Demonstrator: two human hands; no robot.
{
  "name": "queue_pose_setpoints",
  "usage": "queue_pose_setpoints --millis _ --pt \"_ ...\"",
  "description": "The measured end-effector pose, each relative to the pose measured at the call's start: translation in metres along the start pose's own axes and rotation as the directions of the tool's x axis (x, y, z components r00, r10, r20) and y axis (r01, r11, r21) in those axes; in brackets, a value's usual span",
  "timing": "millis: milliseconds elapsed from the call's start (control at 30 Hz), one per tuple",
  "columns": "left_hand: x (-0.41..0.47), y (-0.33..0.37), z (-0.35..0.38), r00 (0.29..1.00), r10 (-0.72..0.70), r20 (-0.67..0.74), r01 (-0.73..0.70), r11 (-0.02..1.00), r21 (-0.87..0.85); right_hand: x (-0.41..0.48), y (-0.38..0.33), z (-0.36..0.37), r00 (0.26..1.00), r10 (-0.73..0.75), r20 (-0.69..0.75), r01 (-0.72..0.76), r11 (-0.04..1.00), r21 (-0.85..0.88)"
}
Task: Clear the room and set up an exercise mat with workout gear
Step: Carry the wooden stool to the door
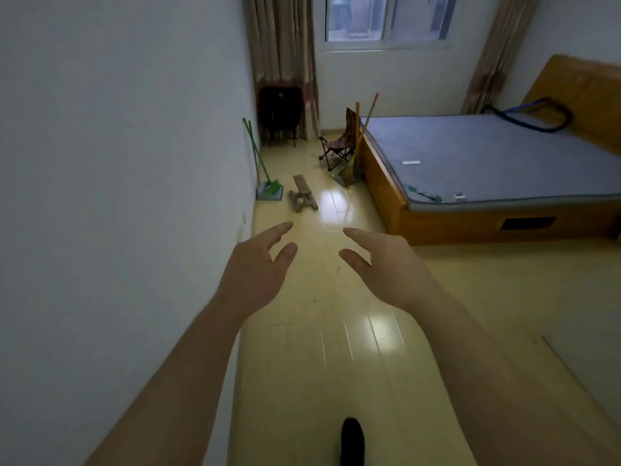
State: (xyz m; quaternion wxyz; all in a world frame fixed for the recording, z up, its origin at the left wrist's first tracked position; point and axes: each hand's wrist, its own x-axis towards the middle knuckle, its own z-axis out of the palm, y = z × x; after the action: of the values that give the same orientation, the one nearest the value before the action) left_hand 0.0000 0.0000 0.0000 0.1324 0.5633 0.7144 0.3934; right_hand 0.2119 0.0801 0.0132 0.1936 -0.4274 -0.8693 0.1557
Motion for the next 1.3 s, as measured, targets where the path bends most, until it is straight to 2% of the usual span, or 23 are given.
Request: queue_pose_setpoints --millis 267,433,600,733,967,1133,1300 --pt "0.141 -0.037 0.045 0.99 -0.131 0.056 0.139 0.977 -0.161 0.147 0.07 0.032 0.993 0.11 0.048 -0.115 0.988 0.102" --pt "0.251 -0.049 0.061 0.977 -0.201 0.067 0.21 0.958 -0.196 0.256 0.109 0.033 0.992 0.093 0.082 -0.102 0.989 0.107" --pt "0.355 -0.07 0.081 0.963 -0.27 0.016 0.264 0.925 -0.273 0.365 0.138 0.043 0.989 0.087 0.122 -0.102 0.987 0.125" --pt "0.434 -0.109 0.099 0.951 -0.306 0.033 0.301 0.901 -0.313 0.452 0.159 0.067 0.986 0.091 0.139 -0.108 0.987 0.121" --pt "0.618 -0.203 0.131 0.941 -0.335 0.052 0.329 0.865 -0.38 0.641 0.204 0.113 0.982 0.119 0.147 -0.136 0.984 0.112" --pt "0.771 -0.245 0.14 0.933 -0.349 0.089 0.357 0.865 -0.353 0.776 0.233 0.131 0.97 0.182 0.159 -0.198 0.976 0.091" --pt "0.887 -0.269 0.155 0.932 -0.33 0.152 0.363 0.865 -0.348 0.881 0.262 0.152 0.962 0.225 0.152 -0.242 0.964 0.106"
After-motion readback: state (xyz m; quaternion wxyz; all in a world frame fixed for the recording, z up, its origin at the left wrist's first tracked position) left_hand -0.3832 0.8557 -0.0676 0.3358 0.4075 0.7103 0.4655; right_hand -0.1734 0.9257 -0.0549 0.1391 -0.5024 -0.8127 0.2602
